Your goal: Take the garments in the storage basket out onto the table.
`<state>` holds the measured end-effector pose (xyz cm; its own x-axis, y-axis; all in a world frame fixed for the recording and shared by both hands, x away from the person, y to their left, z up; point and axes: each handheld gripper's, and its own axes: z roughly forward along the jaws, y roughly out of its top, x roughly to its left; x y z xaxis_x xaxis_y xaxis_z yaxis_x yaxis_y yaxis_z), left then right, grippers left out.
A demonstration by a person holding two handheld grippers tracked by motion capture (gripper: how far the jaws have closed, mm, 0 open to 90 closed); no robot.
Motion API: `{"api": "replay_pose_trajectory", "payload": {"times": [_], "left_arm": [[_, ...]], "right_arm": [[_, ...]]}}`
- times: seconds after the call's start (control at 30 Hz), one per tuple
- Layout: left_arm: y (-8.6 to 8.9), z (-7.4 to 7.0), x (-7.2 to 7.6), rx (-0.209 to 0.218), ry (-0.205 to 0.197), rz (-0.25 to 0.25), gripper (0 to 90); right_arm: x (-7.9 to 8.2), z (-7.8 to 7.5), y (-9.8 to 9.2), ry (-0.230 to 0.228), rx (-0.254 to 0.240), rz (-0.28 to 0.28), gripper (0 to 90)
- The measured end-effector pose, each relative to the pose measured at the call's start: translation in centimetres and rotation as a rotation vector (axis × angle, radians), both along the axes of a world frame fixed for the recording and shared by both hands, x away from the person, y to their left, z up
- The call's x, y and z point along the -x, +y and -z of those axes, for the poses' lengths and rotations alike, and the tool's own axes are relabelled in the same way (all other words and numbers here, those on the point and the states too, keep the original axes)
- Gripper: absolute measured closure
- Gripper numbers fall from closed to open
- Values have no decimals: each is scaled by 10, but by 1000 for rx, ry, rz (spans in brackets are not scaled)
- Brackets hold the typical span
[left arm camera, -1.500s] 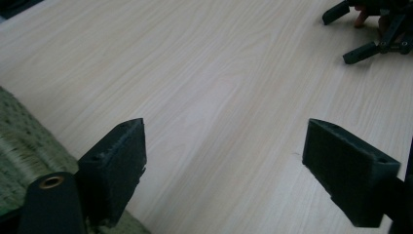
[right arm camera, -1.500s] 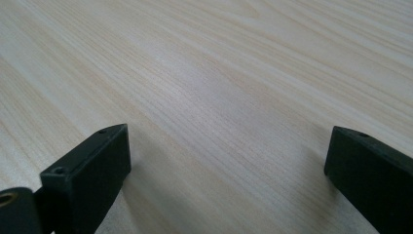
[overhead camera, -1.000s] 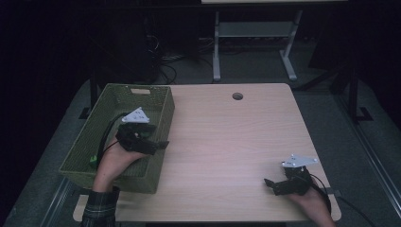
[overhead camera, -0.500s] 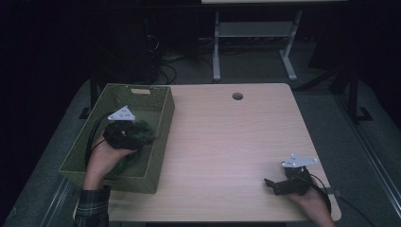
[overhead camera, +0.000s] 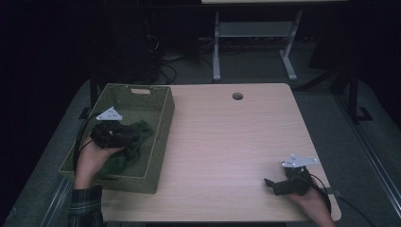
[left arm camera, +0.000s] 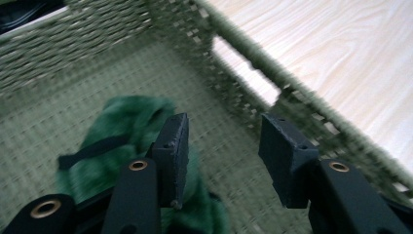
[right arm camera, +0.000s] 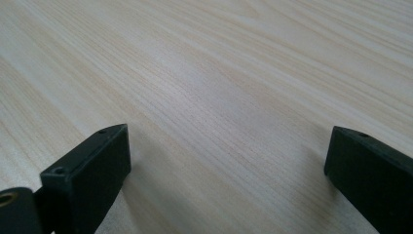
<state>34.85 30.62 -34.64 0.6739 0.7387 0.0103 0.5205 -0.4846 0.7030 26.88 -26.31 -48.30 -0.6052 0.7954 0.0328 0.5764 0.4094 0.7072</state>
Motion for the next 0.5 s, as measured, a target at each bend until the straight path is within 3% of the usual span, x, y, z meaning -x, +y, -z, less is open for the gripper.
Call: {"api": "replay_pose_trajectory", "payload": {"times": [0.3, 0.5], "left_arm": [[23, 5, 2, -33, 3, -81, 511], [31, 13, 0, -53, 31, -107, 479]], "right_arm": [[0, 0, 0, 0, 0, -1, 25], [0, 0, 0, 0, 0, -1, 25]]}}
